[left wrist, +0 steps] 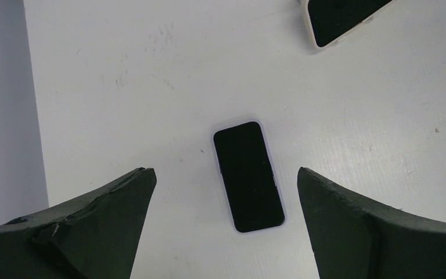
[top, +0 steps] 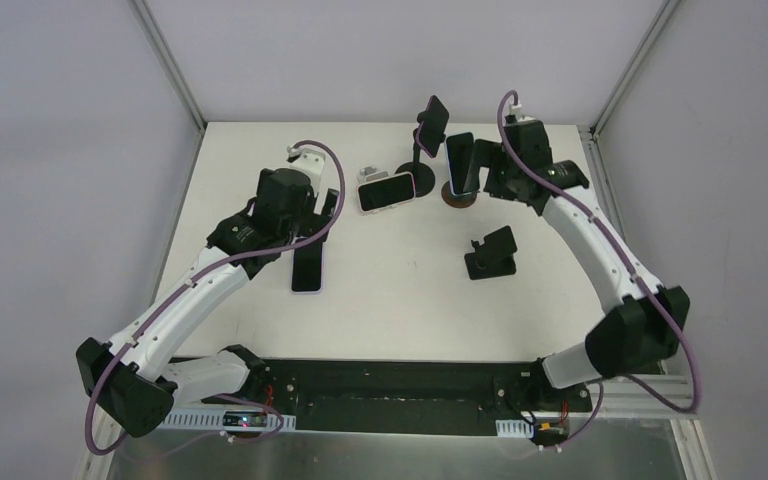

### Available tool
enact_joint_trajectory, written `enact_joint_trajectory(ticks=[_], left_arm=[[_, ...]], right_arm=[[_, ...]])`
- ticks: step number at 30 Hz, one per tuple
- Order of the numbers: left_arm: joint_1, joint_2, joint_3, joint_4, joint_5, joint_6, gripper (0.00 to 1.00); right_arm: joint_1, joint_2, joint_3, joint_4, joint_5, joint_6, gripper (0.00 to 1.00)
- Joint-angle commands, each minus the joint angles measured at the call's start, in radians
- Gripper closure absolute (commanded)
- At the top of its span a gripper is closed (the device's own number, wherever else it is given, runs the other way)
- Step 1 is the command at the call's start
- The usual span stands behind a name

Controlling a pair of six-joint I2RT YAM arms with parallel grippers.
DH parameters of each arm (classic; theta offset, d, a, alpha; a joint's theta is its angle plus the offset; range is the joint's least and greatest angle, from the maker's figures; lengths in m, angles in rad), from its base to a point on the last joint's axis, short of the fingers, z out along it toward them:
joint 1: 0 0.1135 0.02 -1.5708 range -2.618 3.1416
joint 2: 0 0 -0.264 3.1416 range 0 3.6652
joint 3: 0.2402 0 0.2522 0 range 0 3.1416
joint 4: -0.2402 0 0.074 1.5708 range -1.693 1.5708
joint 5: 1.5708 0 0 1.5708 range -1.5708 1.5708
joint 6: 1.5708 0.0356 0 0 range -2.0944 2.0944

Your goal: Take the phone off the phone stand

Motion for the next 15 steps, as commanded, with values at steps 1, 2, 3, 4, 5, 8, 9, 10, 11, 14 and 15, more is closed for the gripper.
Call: enact_joint_trajectory(ticks=[1, 2, 3, 4, 5, 8, 9, 10, 11, 14, 15], left_arm=[[0.002, -0.015, -0.006, 0.005, -0.030, -0.004, 0.01], [0.002, -0.015, -0.011, 0.005, -0.026, -0.006, 0.01], [0.002, -0.014, -0.017, 0.005, -0.024, -0.005, 0.01], [0.002, -0.012, -0.021, 0.005, -0.025, -0.005, 0.01], [0.002, -0.009, -0.023, 0.005, -0.025, -0.004, 0.01], [0.002, -0.006, -0.020, 0.005, -0.035, -0.001, 0.01], [0.002, -0.006, -0.020, 0.006, -0.037, 0.000, 0.01], [0.002, -0.007, -0.020, 0.005, -0.041, 0.001, 0.01], [0.002, -0.007, -0.021, 0.005, -0.043, 0.001, 0.01], [0.002, -0.004, -0.023, 0.005, -0.044, 0.003, 0.01], [0.002, -0.005, -0.022, 0.005, -0.045, 0.003, 0.01]], right_arm=[[-0.114, 0.164, 0.148, 0.105, -0.225, -0.132, 0.01], [-0.130, 0.202, 0.171, 0.116, -0.260, -0.144, 0.01], [-0.143, 0.235, 0.190, 0.135, -0.293, -0.149, 0.01], [-0.154, 0.266, 0.203, 0.156, -0.331, -0.184, 0.01], [-0.162, 0.291, 0.213, 0.180, -0.359, -0.209, 0.01], [-0.166, 0.361, 0.234, 0.256, -0.411, -0.283, 0.01], [-0.166, 0.381, 0.241, 0.274, -0.420, -0.304, 0.01], [-0.167, 0.405, 0.250, 0.289, -0.424, -0.322, 0.01], [-0.167, 0.419, 0.259, 0.300, -0.427, -0.347, 0.01], [-0.166, 0.462, 0.287, 0.330, -0.406, -0.419, 0.01], [-0.165, 0.475, 0.295, 0.335, -0.399, -0.439, 0.01]])
